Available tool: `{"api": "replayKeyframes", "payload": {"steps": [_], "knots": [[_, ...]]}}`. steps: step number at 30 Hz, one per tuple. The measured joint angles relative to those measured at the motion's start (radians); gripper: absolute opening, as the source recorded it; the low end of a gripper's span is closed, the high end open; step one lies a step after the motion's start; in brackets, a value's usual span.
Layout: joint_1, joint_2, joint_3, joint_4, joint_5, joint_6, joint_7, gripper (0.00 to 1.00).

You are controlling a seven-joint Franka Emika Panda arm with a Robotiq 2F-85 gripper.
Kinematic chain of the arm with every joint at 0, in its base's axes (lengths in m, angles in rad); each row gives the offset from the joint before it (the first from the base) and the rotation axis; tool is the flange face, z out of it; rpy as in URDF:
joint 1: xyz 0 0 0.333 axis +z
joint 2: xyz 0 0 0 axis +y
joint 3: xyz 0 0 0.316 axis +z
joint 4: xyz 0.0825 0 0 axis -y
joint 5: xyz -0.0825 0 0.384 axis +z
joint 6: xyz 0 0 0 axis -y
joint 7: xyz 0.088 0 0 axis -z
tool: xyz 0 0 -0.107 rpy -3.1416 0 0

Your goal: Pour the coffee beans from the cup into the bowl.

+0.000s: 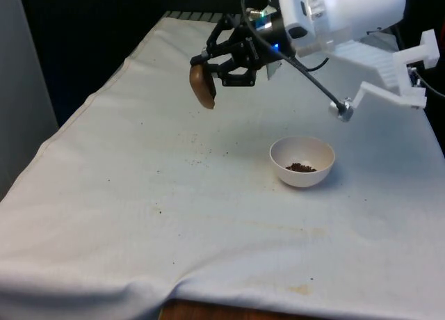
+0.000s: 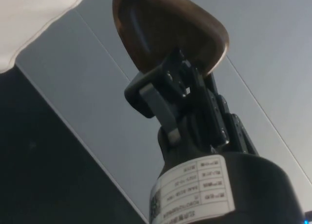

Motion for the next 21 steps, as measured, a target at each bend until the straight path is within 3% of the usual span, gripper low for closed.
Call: {"api": "replayKeyframes", "payload": {"steps": [5,21], "knots": [[0.0,0.0,-0.022,-0.009,0.024,0.026,-0.005,0.03],[0.0,0.0,-0.053,-0.02,0.125,0.063,-0.029,0.03]]}}
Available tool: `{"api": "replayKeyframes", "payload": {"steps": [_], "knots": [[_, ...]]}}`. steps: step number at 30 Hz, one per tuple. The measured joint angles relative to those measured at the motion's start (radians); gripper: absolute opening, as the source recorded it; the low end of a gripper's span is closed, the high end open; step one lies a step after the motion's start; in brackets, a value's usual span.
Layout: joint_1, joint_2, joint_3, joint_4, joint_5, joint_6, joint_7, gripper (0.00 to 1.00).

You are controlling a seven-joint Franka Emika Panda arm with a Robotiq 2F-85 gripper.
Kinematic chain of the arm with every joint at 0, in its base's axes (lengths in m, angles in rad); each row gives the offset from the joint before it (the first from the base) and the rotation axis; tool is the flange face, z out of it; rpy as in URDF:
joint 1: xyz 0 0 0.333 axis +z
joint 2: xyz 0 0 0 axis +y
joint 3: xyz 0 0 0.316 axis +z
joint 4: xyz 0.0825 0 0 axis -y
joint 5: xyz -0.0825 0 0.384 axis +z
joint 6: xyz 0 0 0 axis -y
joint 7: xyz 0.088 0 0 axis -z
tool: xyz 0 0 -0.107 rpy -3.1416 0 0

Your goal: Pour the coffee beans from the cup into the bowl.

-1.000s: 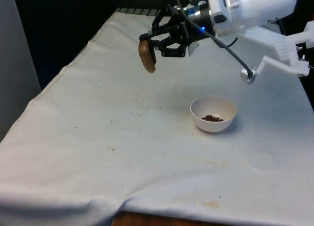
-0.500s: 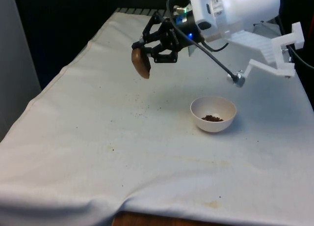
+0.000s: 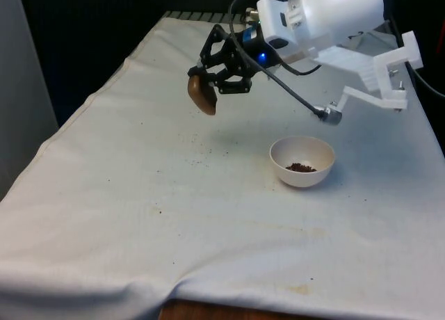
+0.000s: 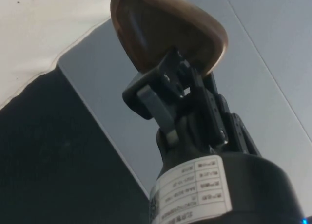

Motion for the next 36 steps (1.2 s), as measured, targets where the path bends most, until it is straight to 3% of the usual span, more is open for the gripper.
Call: {"api": "replayKeyframes", "payload": {"steps": [17,36], "knots": [[0.0,-0.018,-0.011,0.001,0.107,0.009,-0.028,0.03],[0.0,-0.017,-0.053,0.0,0.204,0.12,-0.035,0.03]]}}
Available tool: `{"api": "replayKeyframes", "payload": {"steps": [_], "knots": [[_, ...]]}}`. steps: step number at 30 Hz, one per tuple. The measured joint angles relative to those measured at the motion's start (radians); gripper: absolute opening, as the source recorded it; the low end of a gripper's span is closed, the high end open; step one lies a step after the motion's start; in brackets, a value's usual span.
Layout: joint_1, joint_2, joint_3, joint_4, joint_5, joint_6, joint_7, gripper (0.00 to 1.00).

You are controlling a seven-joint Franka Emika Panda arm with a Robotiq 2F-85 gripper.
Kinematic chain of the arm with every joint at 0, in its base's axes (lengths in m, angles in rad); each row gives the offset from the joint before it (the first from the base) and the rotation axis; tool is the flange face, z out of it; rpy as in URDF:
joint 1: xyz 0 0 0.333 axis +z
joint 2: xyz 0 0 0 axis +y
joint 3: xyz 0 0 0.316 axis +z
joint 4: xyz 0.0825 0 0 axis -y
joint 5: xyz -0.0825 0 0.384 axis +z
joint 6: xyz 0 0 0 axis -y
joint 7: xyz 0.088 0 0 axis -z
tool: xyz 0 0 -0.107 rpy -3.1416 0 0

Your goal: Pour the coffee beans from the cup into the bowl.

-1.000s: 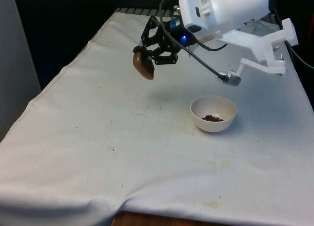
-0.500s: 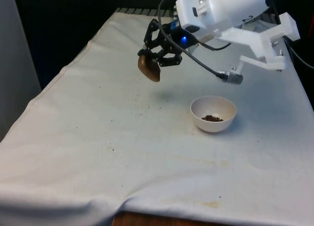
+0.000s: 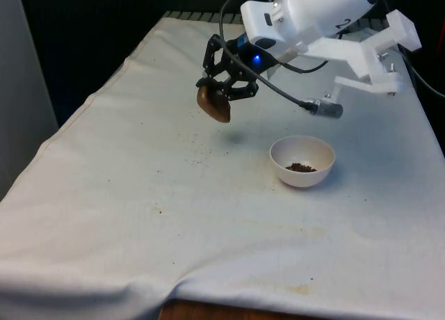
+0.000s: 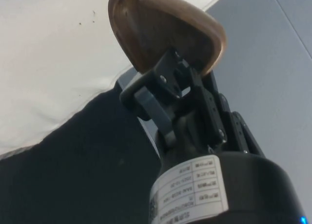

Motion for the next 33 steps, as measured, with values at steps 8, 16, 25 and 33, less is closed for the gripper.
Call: {"api": "replayKeyframes", "payload": {"steps": [8,16,25,33], "knots": [[0.0,0.0,-0.021,0.0,0.028,0.055,-0.003,0.03],[0.0,0.002,-0.047,0.0,0.065,0.123,-0.01,0.03],[0.0,-0.001,-0.078,0.0,0.117,0.167,-0.048,0.03],[0.0,-0.012,-0.11,-0.005,0.167,0.192,-0.094,0.03]]}}
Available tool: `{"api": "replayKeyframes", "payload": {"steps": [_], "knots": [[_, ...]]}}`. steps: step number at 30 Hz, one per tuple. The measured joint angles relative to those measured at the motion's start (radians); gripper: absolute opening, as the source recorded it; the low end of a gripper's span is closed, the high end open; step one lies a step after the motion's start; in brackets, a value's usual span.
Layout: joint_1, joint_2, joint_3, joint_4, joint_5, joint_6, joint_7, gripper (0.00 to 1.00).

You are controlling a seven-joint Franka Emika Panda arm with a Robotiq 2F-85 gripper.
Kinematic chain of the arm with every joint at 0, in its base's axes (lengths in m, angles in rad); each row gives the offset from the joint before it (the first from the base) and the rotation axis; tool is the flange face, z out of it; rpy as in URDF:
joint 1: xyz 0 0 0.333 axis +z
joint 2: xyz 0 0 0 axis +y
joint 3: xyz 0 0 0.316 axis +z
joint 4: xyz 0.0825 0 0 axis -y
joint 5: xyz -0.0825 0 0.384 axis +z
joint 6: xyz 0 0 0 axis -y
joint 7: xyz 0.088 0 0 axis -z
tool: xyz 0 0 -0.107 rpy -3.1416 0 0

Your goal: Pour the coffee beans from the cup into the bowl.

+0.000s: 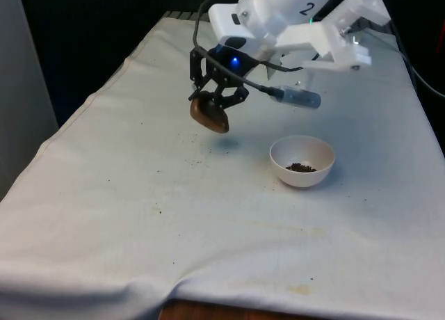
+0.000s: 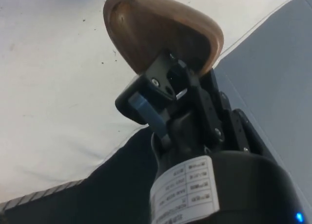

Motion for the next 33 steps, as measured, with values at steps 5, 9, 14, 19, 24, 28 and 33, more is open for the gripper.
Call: {"api": "replayKeyframes", "payload": {"steps": [5,9,14,19,24,28,33], "knots": [[-0.001,-0.001,-0.015,-0.002,0.018,0.016,-0.018,0.03],[-0.001,-0.006,-0.039,-0.011,0.051,0.047,-0.047,0.03],[-0.001,-0.012,-0.057,-0.024,0.079,0.084,-0.065,0.03],[-0.001,-0.013,-0.073,-0.03,0.111,0.108,-0.088,0.03],[-0.001,-0.019,-0.096,-0.044,0.147,0.136,-0.122,0.03],[-0.001,-0.027,-0.116,-0.061,0.182,0.162,-0.154,0.03],[-0.001,-0.029,-0.133,-0.069,0.213,0.178,-0.185,0.03]]}}
